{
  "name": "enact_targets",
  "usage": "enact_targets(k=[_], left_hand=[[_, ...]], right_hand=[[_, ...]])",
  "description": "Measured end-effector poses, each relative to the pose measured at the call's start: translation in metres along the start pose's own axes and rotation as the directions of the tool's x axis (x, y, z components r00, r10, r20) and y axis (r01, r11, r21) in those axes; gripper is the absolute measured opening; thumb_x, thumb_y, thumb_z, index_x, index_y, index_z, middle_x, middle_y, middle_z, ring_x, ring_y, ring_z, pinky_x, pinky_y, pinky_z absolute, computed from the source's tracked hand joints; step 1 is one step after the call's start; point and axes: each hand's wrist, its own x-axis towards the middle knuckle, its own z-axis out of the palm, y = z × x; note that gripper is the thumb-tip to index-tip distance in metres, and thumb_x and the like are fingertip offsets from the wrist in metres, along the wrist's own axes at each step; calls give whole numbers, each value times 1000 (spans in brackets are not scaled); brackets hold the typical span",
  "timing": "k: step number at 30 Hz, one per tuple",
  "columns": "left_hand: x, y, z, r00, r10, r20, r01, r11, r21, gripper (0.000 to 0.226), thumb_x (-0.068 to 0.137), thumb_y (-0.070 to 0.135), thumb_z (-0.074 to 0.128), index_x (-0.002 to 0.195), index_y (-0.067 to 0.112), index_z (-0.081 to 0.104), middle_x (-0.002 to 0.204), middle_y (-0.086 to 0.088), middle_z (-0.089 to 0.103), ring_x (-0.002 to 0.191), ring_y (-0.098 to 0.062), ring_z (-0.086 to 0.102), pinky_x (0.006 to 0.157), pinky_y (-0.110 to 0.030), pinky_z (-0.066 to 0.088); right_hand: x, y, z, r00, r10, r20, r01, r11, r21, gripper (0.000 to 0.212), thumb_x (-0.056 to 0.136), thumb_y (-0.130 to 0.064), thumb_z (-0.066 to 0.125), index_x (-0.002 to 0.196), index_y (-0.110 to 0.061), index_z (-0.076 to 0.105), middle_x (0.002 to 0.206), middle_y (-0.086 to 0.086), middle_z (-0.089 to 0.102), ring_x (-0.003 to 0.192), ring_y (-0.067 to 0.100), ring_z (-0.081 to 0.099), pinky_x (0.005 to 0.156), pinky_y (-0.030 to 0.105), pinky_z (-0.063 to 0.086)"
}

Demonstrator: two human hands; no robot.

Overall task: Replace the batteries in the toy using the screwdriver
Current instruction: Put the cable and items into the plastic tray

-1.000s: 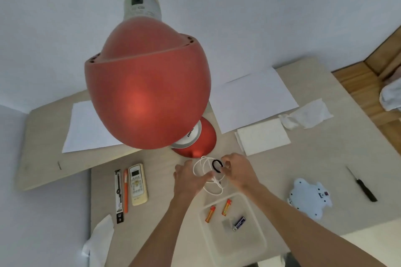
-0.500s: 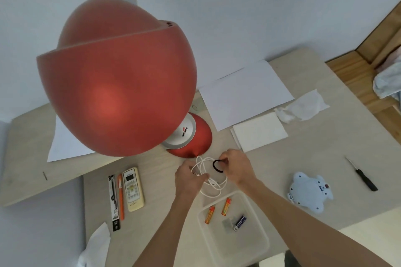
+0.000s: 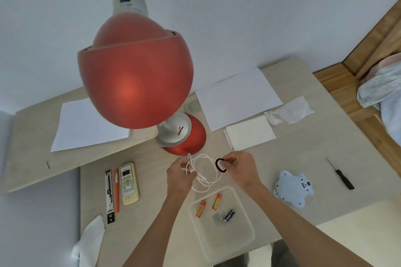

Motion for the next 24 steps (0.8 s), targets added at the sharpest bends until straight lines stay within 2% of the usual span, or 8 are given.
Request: enact_targets(k=[5,8,10,15,18,21,24], left_hand=[[-24,14,-27,996,28,-90,-35,996,-85,38,79,2,90,106,24,73,93,8,73,84,-13,71,64,-12,53],[-40,17,-45,987,48,-155,-70,987,-141,38,77,4,90,104,26,74,92,10,75,82,-12,72,70,-18,58],[-55,16,-58,983,30,-184,-65,981,-185,38,78,6,90,105,27,74,93,11,76,81,-11,73,71,-23,60],[-100,4,-70,988,101,-116,-121,976,-181,42,77,1,89,104,30,74,90,13,76,78,-7,72,72,-20,59],[-127,-6,-62,993,106,-46,-112,980,-167,44,76,1,91,101,34,73,91,11,76,78,-7,72,72,-22,61],[-144,-17,-45,995,99,10,-96,982,-160,43,76,4,92,97,35,73,91,10,76,78,-9,72,73,-23,62],[-152,-30,-28,995,85,51,-77,986,-150,43,76,1,91,97,34,73,91,9,75,77,-8,71,73,-22,61]], right_hand=[[-32,-16,-16,999,21,-37,-17,994,109,3,83,-21,87,81,-22,84,73,-14,78,69,3,73,74,27,60],[-52,-25,-25,1000,20,-20,-17,989,145,5,83,-17,87,81,-21,84,71,-12,78,61,6,73,69,28,61],[-67,-33,-31,1000,22,-1,-22,986,164,6,85,-15,87,81,-19,84,69,-10,78,55,9,71,62,23,59],[-99,-37,-45,1000,18,2,-18,983,181,4,86,-9,85,83,-13,84,66,-6,78,49,8,69,51,15,52],[-113,-31,-51,999,18,36,-22,992,123,10,86,-10,85,79,-16,82,65,-6,77,50,12,70,51,18,54],[-123,-19,-52,996,37,78,-41,998,44,18,86,-14,85,73,-24,79,63,-6,76,51,15,72,57,33,63],[-130,-2,-49,992,63,110,-61,998,-20,14,86,-13,84,75,-20,81,62,-5,76,52,18,73,63,41,65]])
